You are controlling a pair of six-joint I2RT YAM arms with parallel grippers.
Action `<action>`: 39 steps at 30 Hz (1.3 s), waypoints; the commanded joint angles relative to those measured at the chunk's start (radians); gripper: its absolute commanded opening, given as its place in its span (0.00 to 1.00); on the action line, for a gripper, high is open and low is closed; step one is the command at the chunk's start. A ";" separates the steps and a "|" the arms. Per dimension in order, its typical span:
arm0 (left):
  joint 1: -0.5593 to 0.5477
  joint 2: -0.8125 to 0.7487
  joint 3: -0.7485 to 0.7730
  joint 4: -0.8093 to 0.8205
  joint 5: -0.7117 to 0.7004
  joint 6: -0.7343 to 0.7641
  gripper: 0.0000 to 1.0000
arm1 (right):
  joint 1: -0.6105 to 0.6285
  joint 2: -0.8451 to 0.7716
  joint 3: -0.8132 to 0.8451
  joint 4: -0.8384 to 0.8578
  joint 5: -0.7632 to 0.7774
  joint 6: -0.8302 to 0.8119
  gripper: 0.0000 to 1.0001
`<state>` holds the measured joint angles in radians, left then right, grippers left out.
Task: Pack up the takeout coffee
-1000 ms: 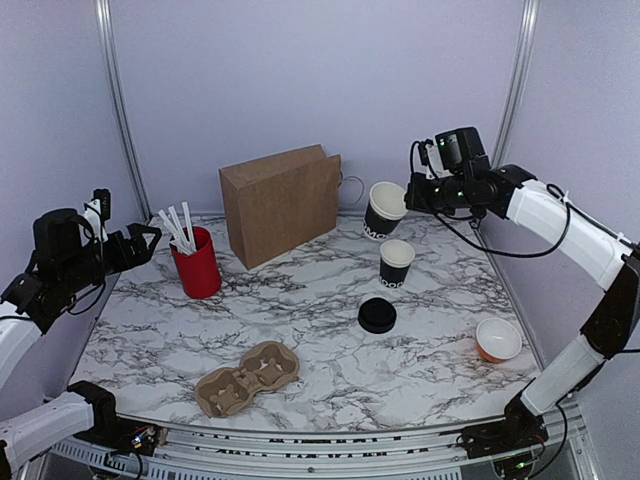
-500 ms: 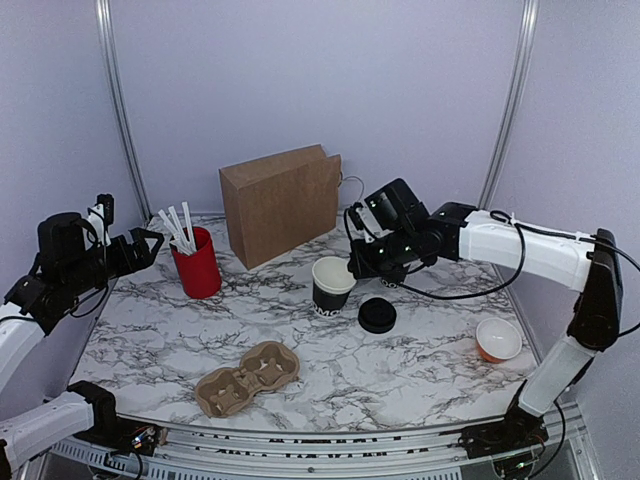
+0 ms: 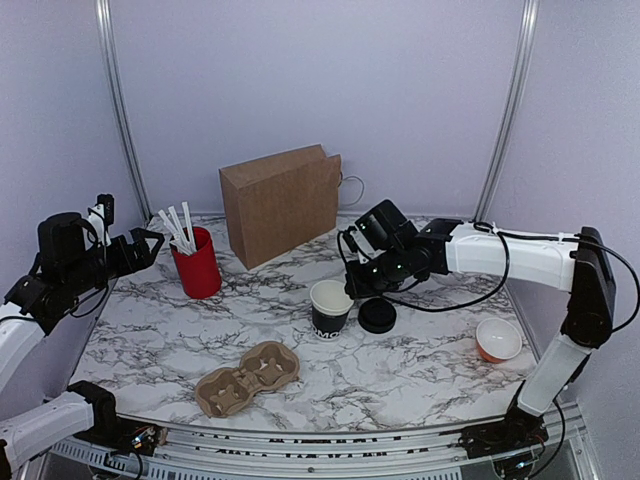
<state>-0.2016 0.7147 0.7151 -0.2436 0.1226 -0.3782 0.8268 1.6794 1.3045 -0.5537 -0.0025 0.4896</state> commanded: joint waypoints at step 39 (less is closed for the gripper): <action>0.017 -0.025 -0.032 0.042 -0.084 -0.073 0.99 | -0.008 -0.279 -0.222 0.056 0.344 0.037 1.00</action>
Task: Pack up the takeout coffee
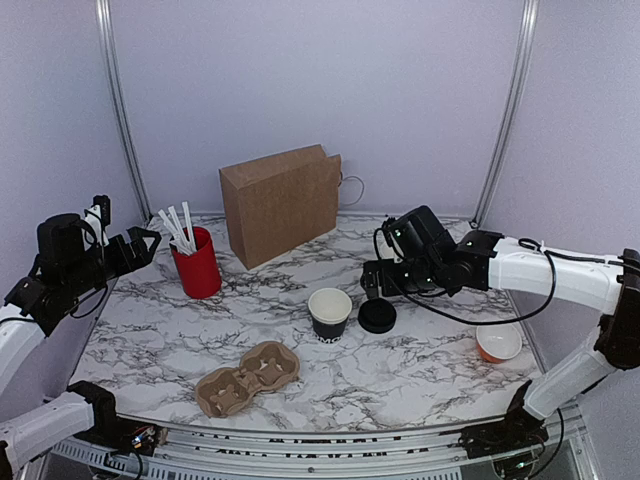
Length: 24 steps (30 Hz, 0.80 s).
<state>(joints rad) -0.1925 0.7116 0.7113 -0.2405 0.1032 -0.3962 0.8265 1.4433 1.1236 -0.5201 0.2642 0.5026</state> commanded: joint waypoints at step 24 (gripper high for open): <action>0.020 -0.050 -0.025 0.059 0.003 -0.013 0.99 | -0.095 0.109 -0.169 0.163 -0.149 -0.104 0.97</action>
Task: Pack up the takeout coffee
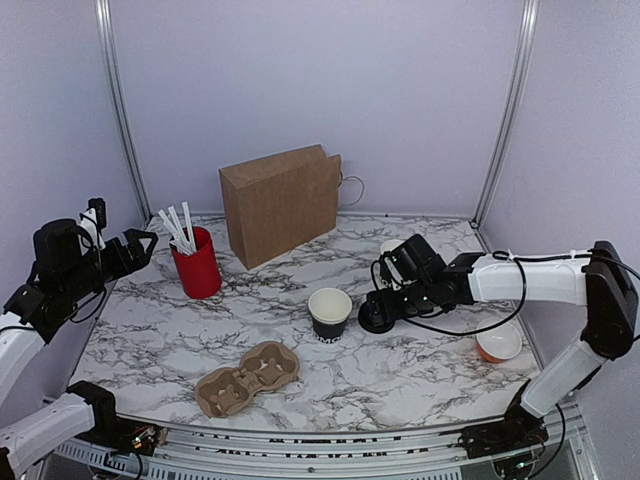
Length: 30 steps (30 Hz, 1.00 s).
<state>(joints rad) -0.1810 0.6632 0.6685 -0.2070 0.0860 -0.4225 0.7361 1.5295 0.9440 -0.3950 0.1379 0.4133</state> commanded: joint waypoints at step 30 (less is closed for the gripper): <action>0.014 0.013 0.014 0.028 0.027 0.013 0.99 | -0.037 0.231 0.154 0.020 0.015 -0.076 0.78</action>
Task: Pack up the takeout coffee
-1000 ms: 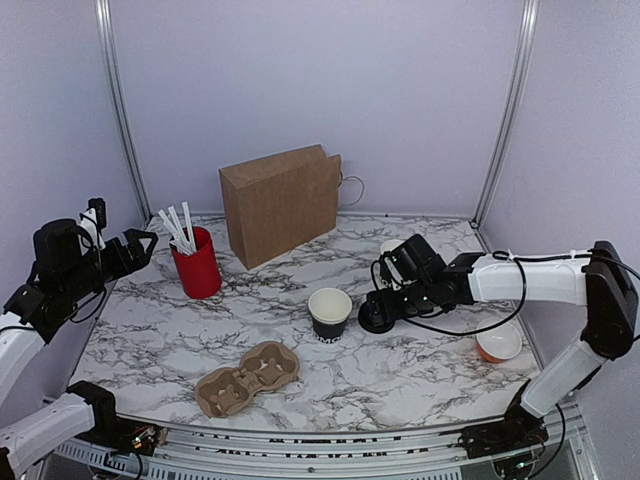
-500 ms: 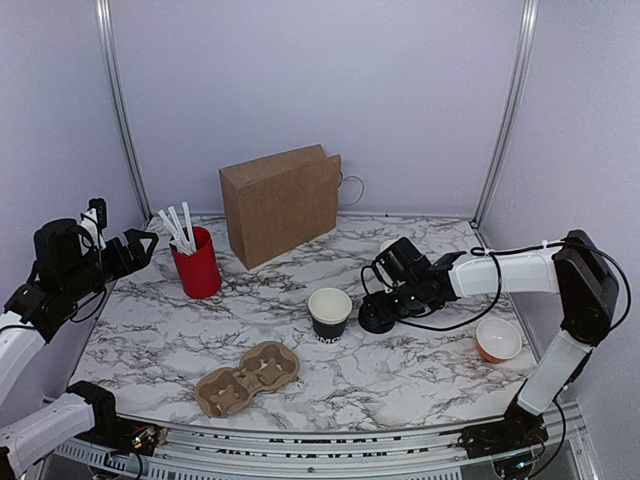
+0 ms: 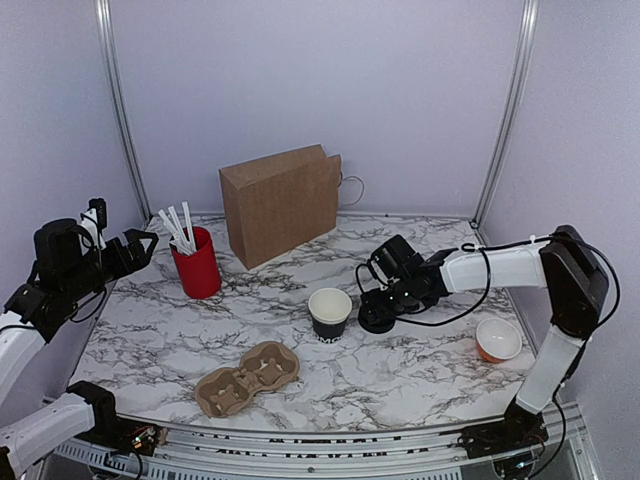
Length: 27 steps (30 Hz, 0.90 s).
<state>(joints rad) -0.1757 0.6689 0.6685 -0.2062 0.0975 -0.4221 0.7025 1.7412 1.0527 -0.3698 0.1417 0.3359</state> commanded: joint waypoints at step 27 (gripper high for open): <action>0.021 0.015 0.016 0.030 0.045 0.010 0.99 | 0.011 -0.030 0.093 -0.078 0.053 0.016 0.66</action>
<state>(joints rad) -0.1616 0.6811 0.6685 -0.2062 0.1265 -0.4221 0.7086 1.7512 1.1030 -0.4244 0.1749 0.3428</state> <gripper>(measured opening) 0.992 0.711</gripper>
